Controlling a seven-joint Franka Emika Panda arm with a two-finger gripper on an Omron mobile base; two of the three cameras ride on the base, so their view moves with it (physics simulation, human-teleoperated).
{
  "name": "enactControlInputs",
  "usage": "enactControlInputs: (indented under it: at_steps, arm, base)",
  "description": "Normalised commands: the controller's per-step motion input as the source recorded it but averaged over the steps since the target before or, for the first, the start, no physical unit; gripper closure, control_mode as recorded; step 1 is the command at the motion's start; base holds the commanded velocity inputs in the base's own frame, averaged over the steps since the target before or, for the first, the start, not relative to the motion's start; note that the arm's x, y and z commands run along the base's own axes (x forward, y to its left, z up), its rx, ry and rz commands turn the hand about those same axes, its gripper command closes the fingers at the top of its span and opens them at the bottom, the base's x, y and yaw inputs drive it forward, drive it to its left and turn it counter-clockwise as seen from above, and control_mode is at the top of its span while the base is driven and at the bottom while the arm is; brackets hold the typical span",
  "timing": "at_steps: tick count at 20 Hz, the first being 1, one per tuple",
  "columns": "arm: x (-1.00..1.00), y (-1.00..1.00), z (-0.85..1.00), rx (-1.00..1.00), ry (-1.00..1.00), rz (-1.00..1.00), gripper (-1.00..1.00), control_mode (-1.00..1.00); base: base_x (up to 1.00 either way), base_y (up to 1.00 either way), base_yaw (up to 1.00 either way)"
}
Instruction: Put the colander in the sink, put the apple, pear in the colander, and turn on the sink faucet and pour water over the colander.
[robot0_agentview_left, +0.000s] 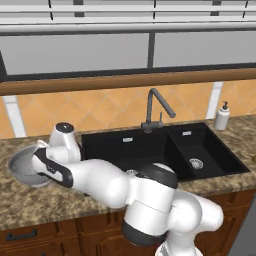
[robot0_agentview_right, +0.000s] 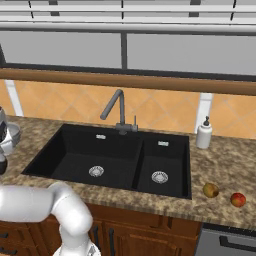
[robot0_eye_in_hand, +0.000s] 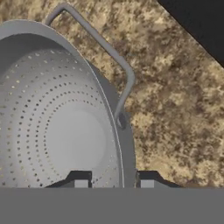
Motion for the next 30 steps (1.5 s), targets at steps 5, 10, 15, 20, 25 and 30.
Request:
enactControlInputs:
  at_steps: [5,10,15,20,25,30]
  arm:
    - [-0.11,-0.04,-0.05,0.00,0.01,-0.12,1.00,-1.00]
    - [-0.51,-0.43,0.01,0.09,0.00,-0.42,1.00,-1.00]
    - [-0.29,-0.43,0.07,0.17,0.00,-0.65,1.00,-1.00]
    - [-0.02,-0.37,0.03,0.13,0.00,-0.74,1.00,-1.00]
    - [0.01,-0.34,0.02,0.06,0.00,-0.79,1.00,-1.00]
    - [0.09,-0.26,0.00,0.01,0.00,-0.76,1.00,-1.00]
  base:
    - [0.00,0.00,0.00]
    - [0.00,0.00,0.00]
    - [0.00,0.00,0.00]
    - [0.00,0.00,0.00]
    - [0.00,0.00,0.00]
    - [0.00,0.00,0.00]
